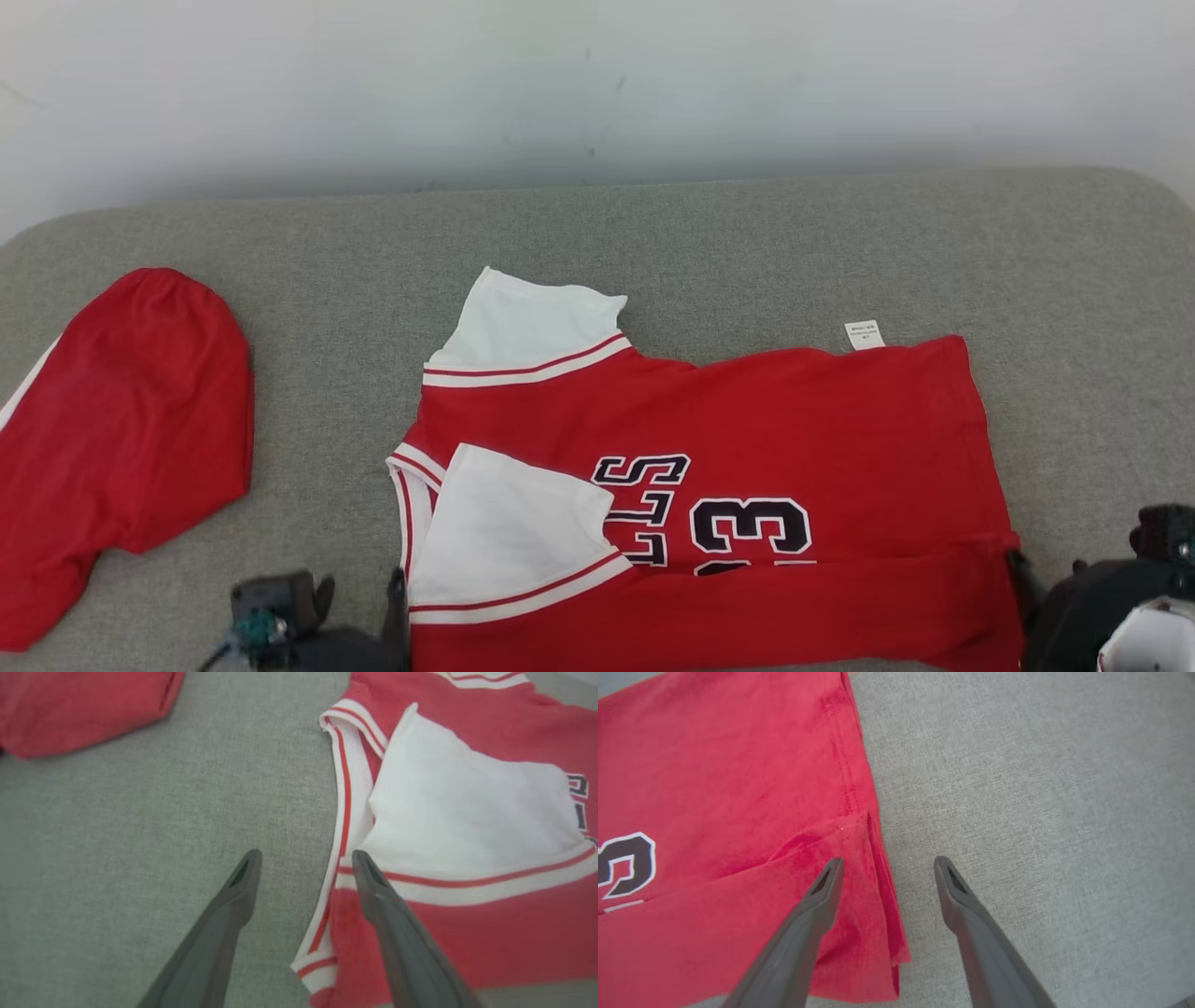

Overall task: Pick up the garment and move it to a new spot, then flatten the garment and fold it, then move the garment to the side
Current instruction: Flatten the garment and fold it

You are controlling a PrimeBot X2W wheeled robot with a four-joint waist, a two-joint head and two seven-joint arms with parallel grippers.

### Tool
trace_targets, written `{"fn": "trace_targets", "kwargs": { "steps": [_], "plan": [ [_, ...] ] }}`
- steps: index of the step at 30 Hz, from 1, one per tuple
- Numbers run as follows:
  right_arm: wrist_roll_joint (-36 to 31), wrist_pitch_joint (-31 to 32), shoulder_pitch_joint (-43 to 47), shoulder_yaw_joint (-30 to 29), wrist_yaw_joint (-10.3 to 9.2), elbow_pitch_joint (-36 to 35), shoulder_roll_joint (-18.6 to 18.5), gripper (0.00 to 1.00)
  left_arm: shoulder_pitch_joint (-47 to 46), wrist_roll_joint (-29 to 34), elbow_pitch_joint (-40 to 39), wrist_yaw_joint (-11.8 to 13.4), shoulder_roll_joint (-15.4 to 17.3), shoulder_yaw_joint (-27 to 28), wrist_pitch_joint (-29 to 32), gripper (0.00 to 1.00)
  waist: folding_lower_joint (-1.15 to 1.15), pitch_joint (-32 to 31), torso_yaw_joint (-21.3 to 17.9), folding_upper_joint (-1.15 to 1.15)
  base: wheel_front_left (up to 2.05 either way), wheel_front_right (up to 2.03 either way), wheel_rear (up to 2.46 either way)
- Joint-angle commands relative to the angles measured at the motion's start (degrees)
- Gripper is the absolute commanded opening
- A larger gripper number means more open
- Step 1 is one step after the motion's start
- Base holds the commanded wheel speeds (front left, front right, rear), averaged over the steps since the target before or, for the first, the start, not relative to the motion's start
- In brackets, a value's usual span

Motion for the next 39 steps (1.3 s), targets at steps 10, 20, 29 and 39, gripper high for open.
{"fn": "trace_targets", "kwargs": {
  "steps": [10,20,29,39],
  "plan": [
    [-2.02,13.71,-18.91,5.45,-0.12,-3.27,-2.38,1.00,-24.68,-3.75,-0.05,-6.52,2.30,2.09,11.82,1.00,0.00,6.37,-4.06,-0.01,0.00,0.00,0.00],
    [-0.99,13.89,-37.20,13.46,-0.12,9.28,-2.76,1.00,-44.07,-3.83,15.76,-12.87,3.20,0.78,16.77,1.00,0.00,16.10,-9.85,-0.01,0.00,0.00,0.00],
    [0.18,8.70,-43.17,16.92,-0.12,16.72,-1.43,1.00,-49.87,-2.23,25.00,-15.67,4.85,-0.56,16.30,1.00,0.00,19.31,-12.80,-0.01,0.00,0.00,0.00],
    [0.43,7.16,-46.43,20.33,-0.12,20.85,-2.63,1.00,-51.55,-2.39,32.40,-16.63,6.36,-1.58,19.60,0.00,0.00,19.89,-13.10,-0.01,0.00,0.00,0.00]
  ]
}}
